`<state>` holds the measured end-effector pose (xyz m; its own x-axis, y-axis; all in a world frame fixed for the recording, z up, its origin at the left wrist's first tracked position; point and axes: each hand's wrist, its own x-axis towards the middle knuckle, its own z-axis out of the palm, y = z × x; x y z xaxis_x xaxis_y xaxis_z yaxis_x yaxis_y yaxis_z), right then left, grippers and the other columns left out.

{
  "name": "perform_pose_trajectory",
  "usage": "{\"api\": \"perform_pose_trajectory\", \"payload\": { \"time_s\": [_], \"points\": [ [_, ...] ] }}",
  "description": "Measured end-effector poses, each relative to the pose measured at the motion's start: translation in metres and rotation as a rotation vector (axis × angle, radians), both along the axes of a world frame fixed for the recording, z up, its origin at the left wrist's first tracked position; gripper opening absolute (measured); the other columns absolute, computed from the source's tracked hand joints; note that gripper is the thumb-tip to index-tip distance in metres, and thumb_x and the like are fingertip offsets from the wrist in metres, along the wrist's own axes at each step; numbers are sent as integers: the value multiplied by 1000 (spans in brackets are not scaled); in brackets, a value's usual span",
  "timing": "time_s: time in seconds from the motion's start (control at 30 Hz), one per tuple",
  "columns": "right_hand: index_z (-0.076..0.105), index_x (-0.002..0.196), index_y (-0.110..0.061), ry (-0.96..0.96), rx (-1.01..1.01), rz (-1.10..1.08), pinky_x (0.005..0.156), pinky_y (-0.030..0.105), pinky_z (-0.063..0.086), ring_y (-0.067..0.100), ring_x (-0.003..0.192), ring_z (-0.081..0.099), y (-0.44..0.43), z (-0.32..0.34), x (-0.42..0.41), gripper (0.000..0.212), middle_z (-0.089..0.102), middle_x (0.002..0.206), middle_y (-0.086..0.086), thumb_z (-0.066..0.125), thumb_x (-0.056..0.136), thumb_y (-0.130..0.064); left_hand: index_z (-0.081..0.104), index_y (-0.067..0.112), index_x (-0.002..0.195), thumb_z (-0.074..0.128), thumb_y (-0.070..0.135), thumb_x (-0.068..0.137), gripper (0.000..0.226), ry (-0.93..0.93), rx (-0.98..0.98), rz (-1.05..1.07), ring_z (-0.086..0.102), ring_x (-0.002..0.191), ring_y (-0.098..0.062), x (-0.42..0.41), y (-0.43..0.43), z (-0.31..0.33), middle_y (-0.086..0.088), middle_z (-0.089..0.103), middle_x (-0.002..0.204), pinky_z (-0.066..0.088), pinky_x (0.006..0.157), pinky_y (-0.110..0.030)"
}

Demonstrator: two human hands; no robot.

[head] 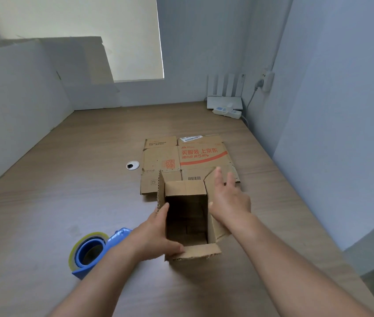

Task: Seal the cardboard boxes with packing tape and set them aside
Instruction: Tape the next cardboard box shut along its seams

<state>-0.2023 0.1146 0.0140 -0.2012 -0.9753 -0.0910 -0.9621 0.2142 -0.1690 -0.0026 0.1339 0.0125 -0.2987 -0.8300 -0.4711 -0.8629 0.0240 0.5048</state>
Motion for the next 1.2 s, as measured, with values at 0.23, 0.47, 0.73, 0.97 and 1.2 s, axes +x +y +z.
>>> {"api": "perform_pose_trajectory", "payload": {
  "time_s": [0.23,0.47,0.73,0.97,1.2],
  "points": [
    [46,128,-18,51,-61,-6,73,33,46,24,98,56,-43,12,12,48,57,113,7,51,92,-49,-26,25,147,75,52,73,129,-157,-138,-156,27,142,-17,0,20,5,4,-6,161,38,109,-30],
    [46,120,-16,-188,-92,-180,72,33,47,23,87,56,-65,13,17,53,58,100,2,44,91,-61,-37,47,136,77,45,75,128,108,-96,-63,35,139,-15,8,29,-1,10,-12,160,40,104,-24],
    [54,129,-21,-516,50,-53,91,34,46,20,114,56,17,3,24,50,60,127,0,56,88,-50,-15,32,150,59,55,86,101,270,-131,214,25,144,-15,8,27,-10,7,6,161,32,111,-34],
    [37,60,-12,-505,-161,-87,56,36,33,32,66,49,64,-11,11,36,45,59,8,47,94,-21,54,18,117,39,24,100,23,504,-66,418,59,106,-33,9,26,-15,-15,61,112,54,87,-49],
    [44,54,-22,-758,-390,107,59,36,43,12,53,41,66,26,6,45,44,49,-12,49,98,-31,55,28,111,42,27,101,16,714,-273,588,64,80,-9,6,56,28,3,66,97,58,67,-26]
  ]
}}
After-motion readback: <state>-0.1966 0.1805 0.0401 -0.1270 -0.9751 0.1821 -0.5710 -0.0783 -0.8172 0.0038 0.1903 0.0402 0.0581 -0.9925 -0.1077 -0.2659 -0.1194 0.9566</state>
